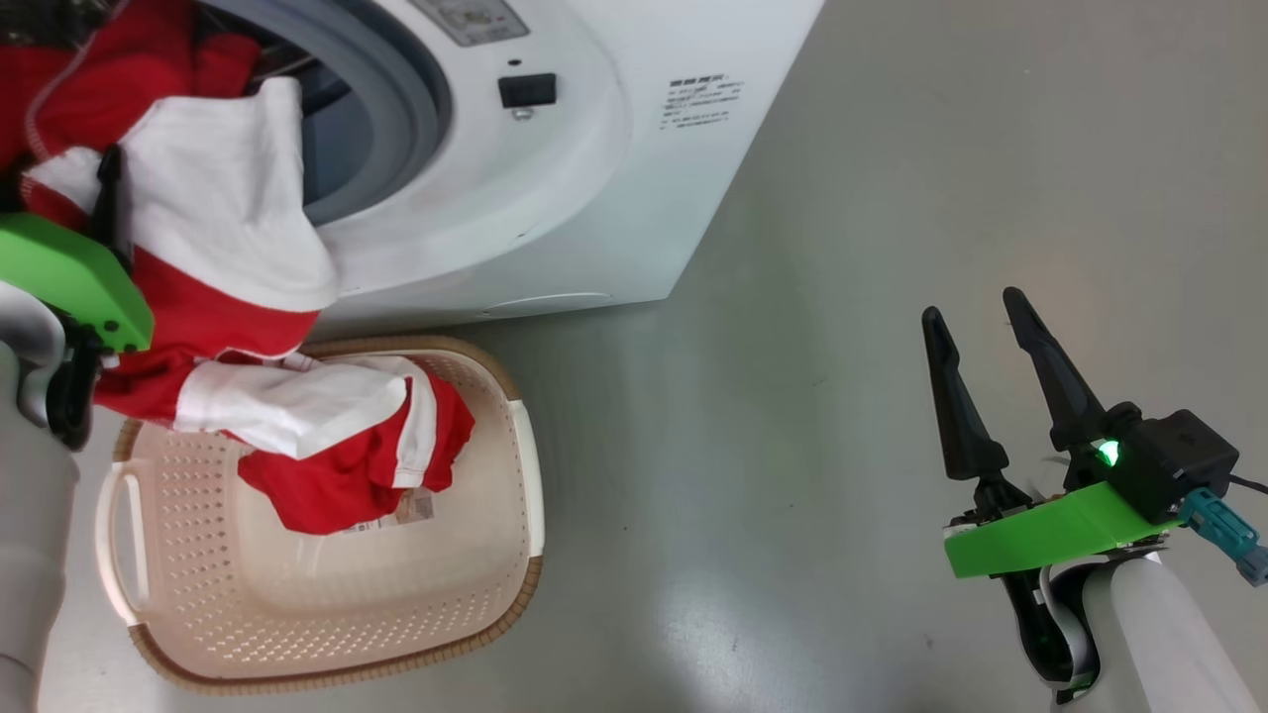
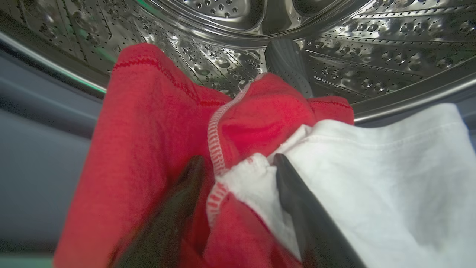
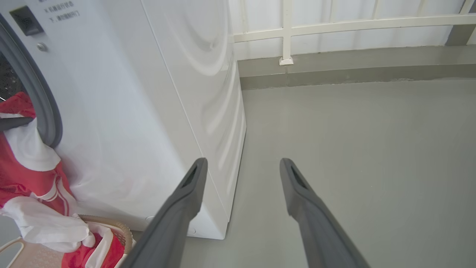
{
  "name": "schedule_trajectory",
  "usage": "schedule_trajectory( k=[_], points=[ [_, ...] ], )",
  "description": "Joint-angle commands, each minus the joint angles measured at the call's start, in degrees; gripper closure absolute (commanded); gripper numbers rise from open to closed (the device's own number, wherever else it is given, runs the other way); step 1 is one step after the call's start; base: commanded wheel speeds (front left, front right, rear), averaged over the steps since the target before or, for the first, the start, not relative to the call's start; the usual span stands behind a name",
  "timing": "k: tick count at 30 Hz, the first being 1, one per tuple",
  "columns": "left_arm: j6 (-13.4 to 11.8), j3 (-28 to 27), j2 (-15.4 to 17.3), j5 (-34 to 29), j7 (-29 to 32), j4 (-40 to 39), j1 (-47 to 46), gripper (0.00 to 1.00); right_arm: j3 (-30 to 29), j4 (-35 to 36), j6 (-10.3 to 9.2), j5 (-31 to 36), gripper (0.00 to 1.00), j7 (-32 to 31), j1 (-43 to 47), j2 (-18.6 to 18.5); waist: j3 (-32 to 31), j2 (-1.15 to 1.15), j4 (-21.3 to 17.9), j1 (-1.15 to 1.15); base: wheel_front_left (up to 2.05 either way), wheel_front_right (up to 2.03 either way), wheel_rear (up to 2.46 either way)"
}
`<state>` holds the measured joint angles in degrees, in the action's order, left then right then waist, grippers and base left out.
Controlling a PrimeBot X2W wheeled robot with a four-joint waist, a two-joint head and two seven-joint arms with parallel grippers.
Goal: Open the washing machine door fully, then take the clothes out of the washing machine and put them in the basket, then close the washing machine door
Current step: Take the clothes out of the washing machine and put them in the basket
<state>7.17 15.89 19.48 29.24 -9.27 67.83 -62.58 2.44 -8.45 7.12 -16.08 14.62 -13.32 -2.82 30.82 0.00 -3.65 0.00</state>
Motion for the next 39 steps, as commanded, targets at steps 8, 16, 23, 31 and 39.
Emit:
schedule_trajectory(
  k=[8, 16, 23, 31, 39],
  points=[
    [0.3, 2.2, 4.3, 4.1, 0.5, 0.7, -0.6, 1.00, 1.4, 1.4, 0.36, -0.4, 0.00, 0.4, 0.3, -0.1, -0.3, 0.00, -0.5, 0.00, 0.00, 0.00, 0.00],
    [0.3, 4.8, 4.2, 7.0, -3.6, -0.5, 1.2, 1.00, 1.1, 1.3, 0.36, -0.4, 0.00, 0.4, 1.0, -0.1, -1.3, 0.00, 0.0, 0.00, 0.00, 0.00, 0.00],
    [0.3, 3.2, 5.3, 7.6, -5.7, -6.9, 4.6, 1.00, 1.0, 1.4, 0.36, -0.1, 0.00, 0.4, 1.6, -0.1, -2.0, 0.00, 0.6, 0.00, 0.00, 0.00, 0.00],
    [-0.6, -8.0, 3.4, 1.5, -5.7, -23.2, 15.3, 1.00, 0.8, 1.6, 0.36, 0.2, 0.00, 0.4, 2.0, -0.1, -2.4, 0.00, 1.1, 0.00, 0.00, 0.00, 0.00],
    [-0.1, -21.0, -4.7, -7.2, -5.7, -39.7, 30.1, 1.00, 0.4, 1.7, 0.36, 0.2, 0.00, 0.4, 2.5, -0.1, -2.5, 0.00, 1.6, 0.00, 0.00, 0.00, 0.00]
  ],
)
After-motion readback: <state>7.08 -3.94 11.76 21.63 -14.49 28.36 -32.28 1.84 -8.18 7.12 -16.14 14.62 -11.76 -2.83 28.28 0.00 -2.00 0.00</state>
